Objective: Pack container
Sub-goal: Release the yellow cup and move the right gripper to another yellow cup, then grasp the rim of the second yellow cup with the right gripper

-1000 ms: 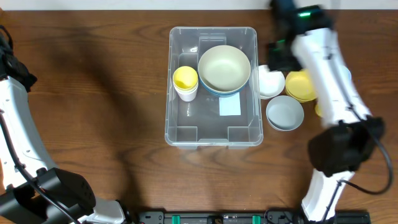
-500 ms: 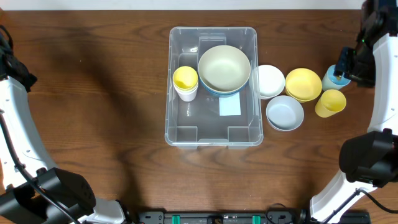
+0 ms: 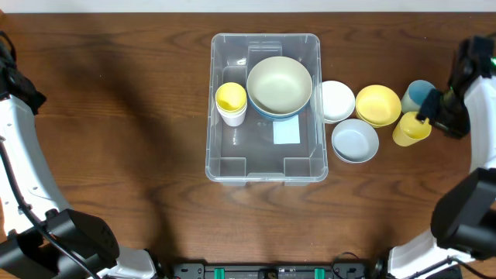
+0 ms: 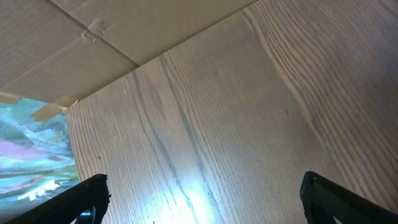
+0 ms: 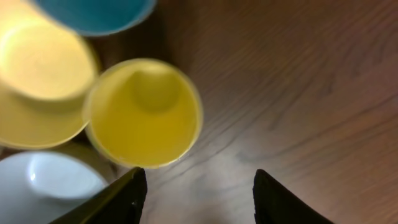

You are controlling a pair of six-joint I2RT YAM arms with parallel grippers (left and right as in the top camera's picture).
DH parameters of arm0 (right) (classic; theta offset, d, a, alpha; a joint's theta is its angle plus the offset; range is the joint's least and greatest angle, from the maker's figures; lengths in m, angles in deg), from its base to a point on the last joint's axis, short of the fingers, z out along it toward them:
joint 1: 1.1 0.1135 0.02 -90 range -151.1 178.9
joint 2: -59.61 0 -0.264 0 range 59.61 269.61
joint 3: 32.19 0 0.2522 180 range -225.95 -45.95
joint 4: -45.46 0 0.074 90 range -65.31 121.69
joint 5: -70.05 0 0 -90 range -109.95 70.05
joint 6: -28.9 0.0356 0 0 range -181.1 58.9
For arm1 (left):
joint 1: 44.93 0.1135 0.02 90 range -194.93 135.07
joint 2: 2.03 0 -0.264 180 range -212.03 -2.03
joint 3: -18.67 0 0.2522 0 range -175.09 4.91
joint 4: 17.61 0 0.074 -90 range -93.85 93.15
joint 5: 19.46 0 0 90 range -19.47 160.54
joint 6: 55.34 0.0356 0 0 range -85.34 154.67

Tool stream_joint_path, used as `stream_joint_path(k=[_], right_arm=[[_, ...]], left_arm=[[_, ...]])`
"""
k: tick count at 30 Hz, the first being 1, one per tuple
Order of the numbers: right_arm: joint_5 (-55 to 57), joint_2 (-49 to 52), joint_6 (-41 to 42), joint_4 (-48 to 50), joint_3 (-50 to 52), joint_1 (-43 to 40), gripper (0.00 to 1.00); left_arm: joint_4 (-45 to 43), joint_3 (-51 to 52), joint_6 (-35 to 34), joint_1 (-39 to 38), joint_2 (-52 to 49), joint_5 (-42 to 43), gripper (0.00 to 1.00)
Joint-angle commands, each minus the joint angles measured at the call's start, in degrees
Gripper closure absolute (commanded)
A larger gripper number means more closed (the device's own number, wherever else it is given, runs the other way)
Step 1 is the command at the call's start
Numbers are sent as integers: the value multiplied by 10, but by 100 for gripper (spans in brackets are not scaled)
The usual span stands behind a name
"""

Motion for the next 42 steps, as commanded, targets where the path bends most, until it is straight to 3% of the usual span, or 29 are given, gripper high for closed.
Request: stream_joint_path(k=[1, 5, 13, 24, 31, 42], right_arm=[[-42, -18, -10, 42, 44, -28, 42], [-117, -17, -54, 111, 99, -46, 41], [-142, -17, -83, 193, 158, -48, 42], [-139, -17, -80, 184, 178, -48, 75], [-96, -28, -76, 139, 176, -48, 85], [-99, -237, -65, 103, 174, -31, 99]], left_arm=[[1, -2, 3, 2, -5, -11, 2], [2, -2, 3, 2, -5, -11, 2], [1, -2, 3, 2, -5, -11, 2], [1, -2, 3, 2, -5, -11, 2], [1, -2, 3, 2, -5, -11, 2], [1, -2, 3, 2, -5, -11, 2]])
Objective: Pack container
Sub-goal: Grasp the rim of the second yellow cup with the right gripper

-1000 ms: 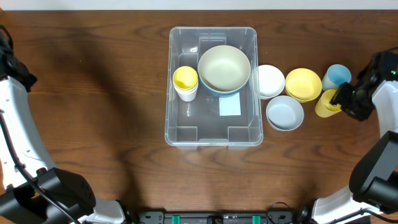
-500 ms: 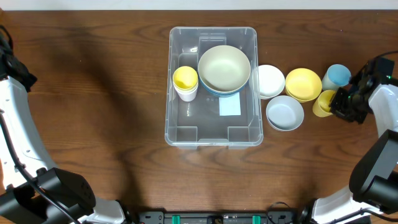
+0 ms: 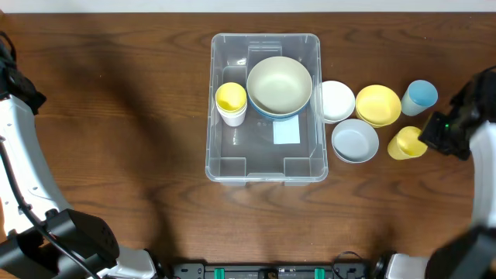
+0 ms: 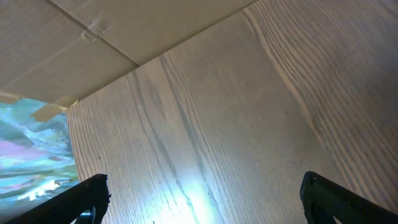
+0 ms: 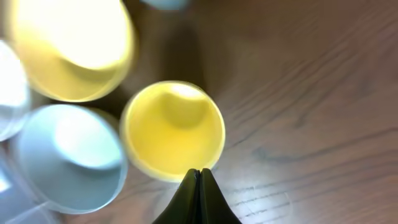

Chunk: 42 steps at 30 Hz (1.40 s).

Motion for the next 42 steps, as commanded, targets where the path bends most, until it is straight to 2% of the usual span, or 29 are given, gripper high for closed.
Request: stream_joint_path(k=[1, 4, 5, 8, 10, 18, 22, 27, 42], right_arm=[[-7, -72, 12, -2, -2, 7, 99], [-48, -130, 8, 6, -2, 10, 98], [-47, -146, 8, 9, -2, 12, 93], [-31, -182, 9, 16, -2, 12, 63], [-26, -193, 8, 14, -2, 12, 58], [-24, -160, 19, 22, 9, 3, 57], [-24, -121, 19, 63, 46, -8, 56], [-24, -71, 19, 125, 101, -20, 49], [-43, 65, 11, 185, 128, -48, 53]], left_arm=[[1, -2, 3, 2, -5, -11, 2], [1, -2, 3, 2, -5, -11, 2], [1, -2, 3, 2, -5, -11, 2], [1, -2, 3, 2, -5, -11, 2], [1, -2, 3, 2, -5, -11, 2], [1, -2, 3, 2, -5, -11, 2], [1, -2, 3, 2, -5, -11, 2], [1, -2, 3, 2, -5, -11, 2], [1, -2, 3, 2, -5, -11, 2]])
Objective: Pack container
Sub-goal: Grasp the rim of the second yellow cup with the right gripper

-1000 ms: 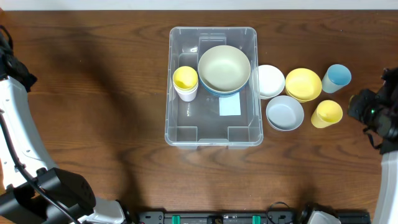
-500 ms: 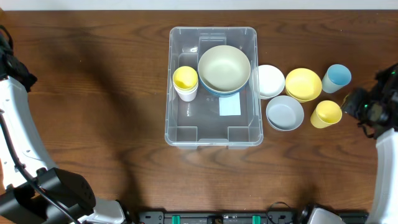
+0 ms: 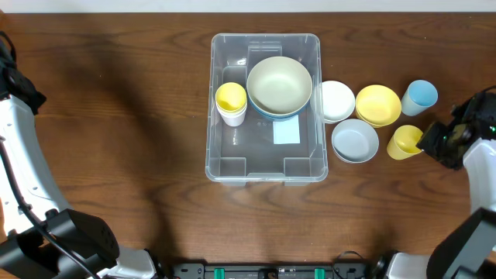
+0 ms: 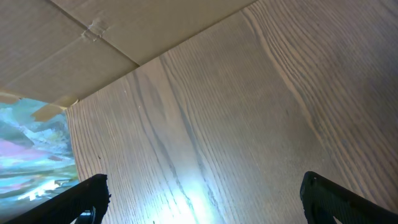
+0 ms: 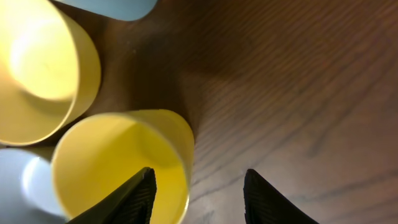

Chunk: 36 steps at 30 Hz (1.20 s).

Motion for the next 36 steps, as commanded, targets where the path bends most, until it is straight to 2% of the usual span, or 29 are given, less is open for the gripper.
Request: stream_joint_path(k=[1, 6, 7, 10, 11, 19, 25, 31, 36], right_arm=[[-29, 32, -12, 13, 3, -2, 54], [-54, 64, -29, 28, 3, -2, 60], [-55, 68, -32, 29, 3, -2, 65], [-55, 78, -37, 30, 3, -1, 95], [-55, 79, -37, 30, 3, -1, 99], [-45, 57, -37, -2, -8, -1, 99], [-60, -46, -28, -82, -42, 12, 99], [-75, -174, -28, -150, -103, 96, 99], [-58, -203, -15, -198, -213, 220, 99]], left_arm=[[1, -2, 3, 2, -5, -11, 2], [1, -2, 3, 2, -5, -11, 2], [1, -2, 3, 2, -5, -11, 2], [1, -2, 3, 2, -5, -11, 2], [1, -2, 3, 2, -5, -11, 2], [1, -2, 3, 2, -5, -11, 2], [1, -2, 3, 2, -5, -11, 2], [1, -2, 3, 2, -5, -11, 2], [1, -2, 3, 2, -5, -11, 2]])
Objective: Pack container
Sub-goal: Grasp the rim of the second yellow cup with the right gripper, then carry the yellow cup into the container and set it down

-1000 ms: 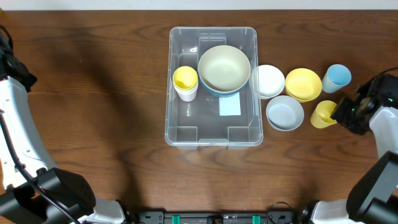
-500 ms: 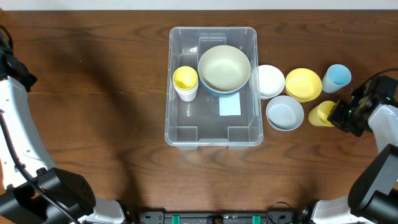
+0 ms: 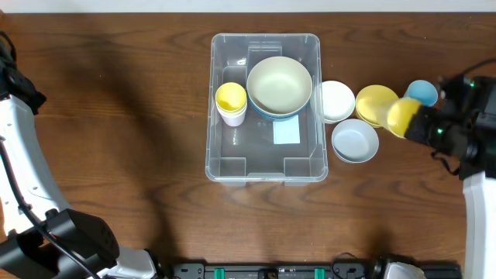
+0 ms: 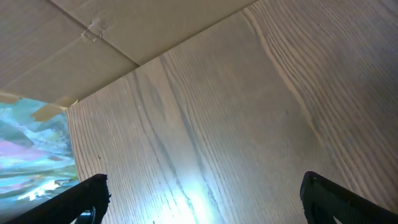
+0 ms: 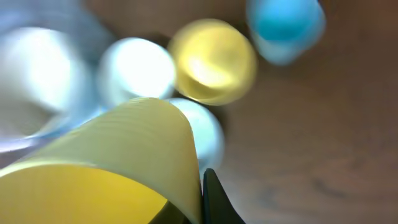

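Observation:
The clear plastic container (image 3: 226, 167) stands mid-table and holds a cream bowl (image 3: 280, 85), a yellow cup nested in a white cup (image 3: 231, 101) and a blue card (image 3: 286, 132). My right gripper (image 3: 425, 126) is shut on the wall of a yellow cup (image 3: 402, 116), held tilted above the table beside the yellow bowl (image 3: 373, 102). In the right wrist view the yellow cup (image 5: 118, 168) fills the lower left, and my right gripper (image 5: 200, 200) pinches its rim. My left gripper (image 4: 202, 199) is open over bare wood, far from the container.
To the right of the container sit a white bowl (image 3: 336, 101), a grey-blue bowl (image 3: 355, 141) and a blue cup (image 3: 423, 91). In the right wrist view the blue cup (image 5: 285, 28), yellow bowl (image 5: 212, 61) and white bowl (image 5: 137, 70) lie below, blurred.
My right gripper was open astride the rim of the yellow cup standing beside the grey-blue bowl. It is now shut on that cup, which is off the table, tilted and further back-left.
The yellow cup stood beside the blue cup with my right gripper open over it. Then the cup stood a little nearer the front edge with my fingers together behind it. Then my fingers straddled its rim, and now they hold it aloft. The left arm stayed still.

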You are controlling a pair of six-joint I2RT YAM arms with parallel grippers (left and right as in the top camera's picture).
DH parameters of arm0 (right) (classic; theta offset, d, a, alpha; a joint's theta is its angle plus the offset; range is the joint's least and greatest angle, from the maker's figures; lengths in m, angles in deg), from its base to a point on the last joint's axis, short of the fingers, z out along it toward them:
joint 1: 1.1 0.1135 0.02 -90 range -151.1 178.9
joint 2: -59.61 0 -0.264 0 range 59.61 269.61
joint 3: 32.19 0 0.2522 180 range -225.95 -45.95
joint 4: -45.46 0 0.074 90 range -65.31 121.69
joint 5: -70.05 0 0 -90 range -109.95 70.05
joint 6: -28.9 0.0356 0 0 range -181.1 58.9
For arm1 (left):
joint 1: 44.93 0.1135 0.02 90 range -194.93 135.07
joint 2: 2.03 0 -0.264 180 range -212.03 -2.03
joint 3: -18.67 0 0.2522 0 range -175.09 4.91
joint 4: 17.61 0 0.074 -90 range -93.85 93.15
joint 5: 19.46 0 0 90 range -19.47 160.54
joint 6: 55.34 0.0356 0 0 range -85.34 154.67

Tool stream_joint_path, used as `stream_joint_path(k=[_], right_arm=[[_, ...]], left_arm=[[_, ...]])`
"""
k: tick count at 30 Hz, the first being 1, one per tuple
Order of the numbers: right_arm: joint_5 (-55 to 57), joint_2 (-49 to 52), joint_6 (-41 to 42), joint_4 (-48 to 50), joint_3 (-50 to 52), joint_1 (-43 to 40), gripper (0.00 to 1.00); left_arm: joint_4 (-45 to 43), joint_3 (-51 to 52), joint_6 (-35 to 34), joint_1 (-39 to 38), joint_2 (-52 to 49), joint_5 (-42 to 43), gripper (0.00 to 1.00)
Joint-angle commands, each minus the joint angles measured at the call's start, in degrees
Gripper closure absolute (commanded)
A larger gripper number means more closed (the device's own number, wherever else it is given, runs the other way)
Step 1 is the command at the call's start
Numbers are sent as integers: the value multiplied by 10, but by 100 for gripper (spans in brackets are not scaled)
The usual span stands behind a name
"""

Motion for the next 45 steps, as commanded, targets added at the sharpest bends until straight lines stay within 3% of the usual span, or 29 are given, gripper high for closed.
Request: stream_joint_path(k=[1, 9, 18, 30, 42, 45], right_arm=[[17, -2, 21, -21, -77, 85, 99], [81, 94, 40, -36, -212, 294, 99], [124, 292, 40, -39, -277, 440, 99], [124, 459, 54, -39, -314, 513, 99], [122, 539, 64, -12, -314, 516, 99], [121, 539, 64, -8, -314, 518, 93]], left_arm=[[1, -2, 3, 2, -5, -11, 2], [1, -2, 3, 2, -5, -11, 2], [1, -2, 3, 2, -5, -11, 2], [1, -2, 3, 2, -5, -11, 2], [1, -2, 3, 2, -5, -11, 2], [1, -2, 3, 2, -5, -11, 2]])
